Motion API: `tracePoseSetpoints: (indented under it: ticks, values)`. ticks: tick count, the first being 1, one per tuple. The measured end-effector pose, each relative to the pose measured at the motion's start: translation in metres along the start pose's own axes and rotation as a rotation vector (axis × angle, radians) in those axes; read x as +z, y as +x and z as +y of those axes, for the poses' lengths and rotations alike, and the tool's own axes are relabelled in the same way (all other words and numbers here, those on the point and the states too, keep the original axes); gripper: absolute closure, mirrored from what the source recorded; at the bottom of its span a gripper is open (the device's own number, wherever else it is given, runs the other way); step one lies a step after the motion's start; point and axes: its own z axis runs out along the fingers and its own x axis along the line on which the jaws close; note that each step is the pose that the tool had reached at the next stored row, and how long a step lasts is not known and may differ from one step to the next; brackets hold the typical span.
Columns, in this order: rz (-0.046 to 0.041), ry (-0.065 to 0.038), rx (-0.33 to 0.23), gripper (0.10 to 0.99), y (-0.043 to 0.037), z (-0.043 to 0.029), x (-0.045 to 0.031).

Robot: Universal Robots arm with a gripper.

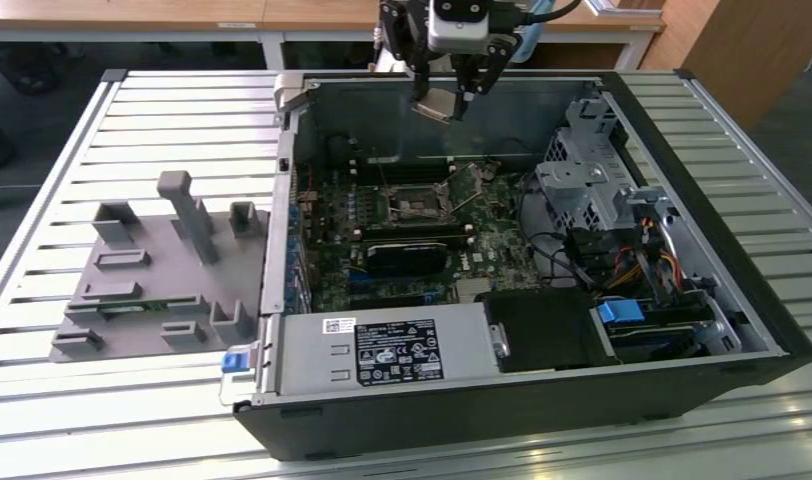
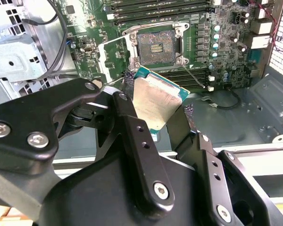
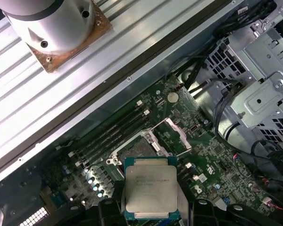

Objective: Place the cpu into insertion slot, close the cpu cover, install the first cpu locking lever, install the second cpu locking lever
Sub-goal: 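Place the cpu into insertion slot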

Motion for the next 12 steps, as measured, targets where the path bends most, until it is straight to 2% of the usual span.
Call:
tracePoseSetpoints:
  ticks: [12]
  values:
    - [-0.0026, -0.001, 0.029, 0.557, 0.0, 0.0, 0.0]
